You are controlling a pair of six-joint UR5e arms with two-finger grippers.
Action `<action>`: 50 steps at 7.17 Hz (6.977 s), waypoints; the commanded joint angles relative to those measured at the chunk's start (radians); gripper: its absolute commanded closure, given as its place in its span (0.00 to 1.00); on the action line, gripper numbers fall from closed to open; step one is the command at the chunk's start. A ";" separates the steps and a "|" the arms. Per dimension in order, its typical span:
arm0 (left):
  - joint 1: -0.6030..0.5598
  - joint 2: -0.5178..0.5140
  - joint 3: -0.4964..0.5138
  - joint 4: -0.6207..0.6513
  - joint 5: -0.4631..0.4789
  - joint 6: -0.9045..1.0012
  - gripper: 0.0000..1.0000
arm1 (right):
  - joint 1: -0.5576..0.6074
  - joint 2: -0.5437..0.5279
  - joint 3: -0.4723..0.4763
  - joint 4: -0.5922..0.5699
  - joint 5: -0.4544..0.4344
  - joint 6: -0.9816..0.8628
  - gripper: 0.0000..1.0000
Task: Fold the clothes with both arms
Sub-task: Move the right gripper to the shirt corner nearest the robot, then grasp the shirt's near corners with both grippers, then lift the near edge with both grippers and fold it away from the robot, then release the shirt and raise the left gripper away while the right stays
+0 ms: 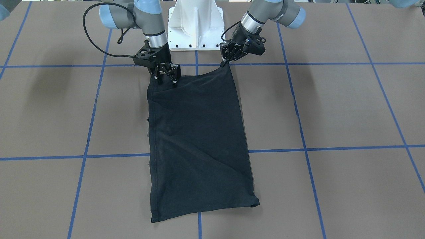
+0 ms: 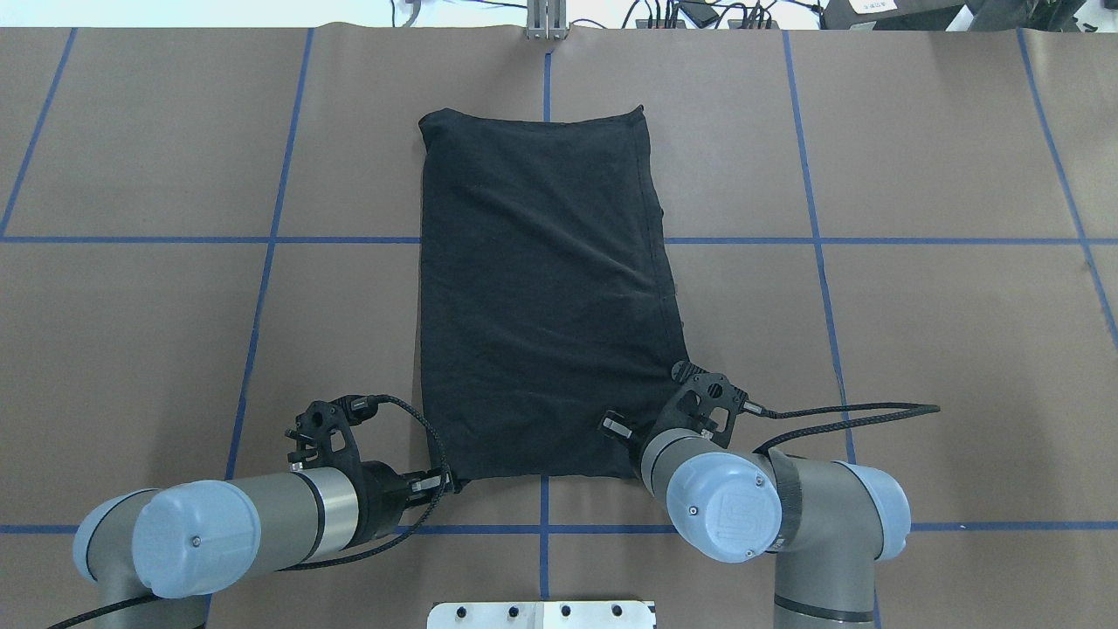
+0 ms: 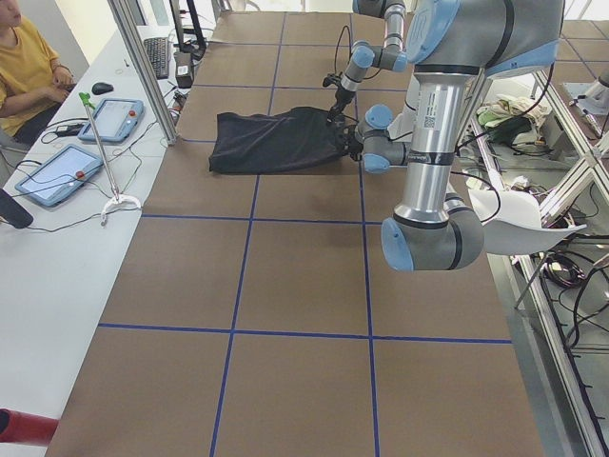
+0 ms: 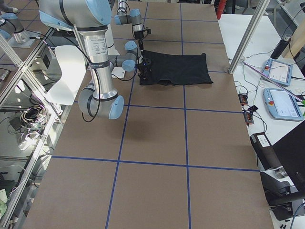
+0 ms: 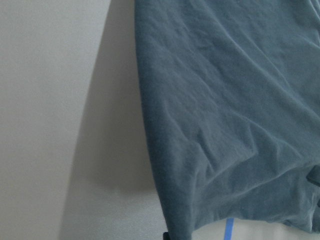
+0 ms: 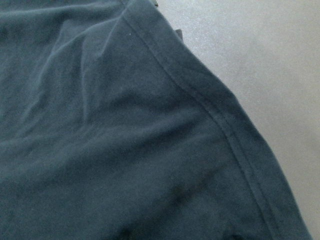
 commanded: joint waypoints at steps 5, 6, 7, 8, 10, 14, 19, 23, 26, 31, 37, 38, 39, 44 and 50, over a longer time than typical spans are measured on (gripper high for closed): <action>0.000 0.000 -0.003 0.000 0.000 0.000 1.00 | 0.002 0.004 0.004 -0.001 -0.016 0.042 1.00; 0.000 -0.002 -0.005 0.000 0.000 0.000 1.00 | 0.002 0.004 0.007 -0.001 -0.016 0.042 1.00; 0.000 -0.002 -0.005 0.000 0.000 0.000 1.00 | 0.007 0.003 0.020 -0.001 -0.016 0.042 1.00; 0.000 -0.002 -0.003 0.000 0.000 0.000 1.00 | 0.016 0.000 0.051 -0.004 -0.013 0.038 1.00; 0.002 -0.003 0.000 0.000 0.000 0.000 1.00 | 0.019 0.001 0.120 -0.095 -0.013 0.036 1.00; -0.002 0.006 -0.046 0.000 -0.003 0.003 1.00 | 0.021 -0.017 0.151 -0.105 -0.014 0.042 1.00; 0.012 0.043 -0.157 0.002 -0.006 -0.006 1.00 | -0.121 -0.056 0.361 -0.211 -0.063 0.076 1.00; -0.125 0.003 -0.144 0.080 -0.098 0.090 1.00 | 0.000 0.028 0.291 -0.220 -0.042 0.056 1.00; -0.282 -0.130 -0.123 0.293 -0.130 0.181 1.00 | 0.144 0.110 0.217 -0.222 -0.001 -0.011 1.00; -0.523 -0.352 0.223 0.285 -0.147 0.354 1.00 | 0.341 0.333 -0.081 -0.207 0.031 -0.106 1.00; -0.609 -0.564 0.698 0.103 -0.163 0.455 1.00 | 0.435 0.538 -0.581 0.048 0.044 -0.168 1.00; -0.609 -0.609 0.792 0.075 -0.158 0.478 1.00 | 0.438 0.550 -0.616 0.050 0.044 -0.171 1.00; -0.607 -0.642 0.864 0.046 -0.156 0.480 1.00 | 0.438 0.550 -0.640 0.072 0.044 -0.191 1.00; -0.630 -0.680 0.960 -0.015 -0.167 0.610 0.00 | 0.543 0.549 -0.737 0.120 0.204 -0.434 0.00; -0.741 -0.359 0.543 -0.006 -0.443 0.828 0.00 | 0.460 0.549 -0.613 0.068 0.224 -0.567 0.00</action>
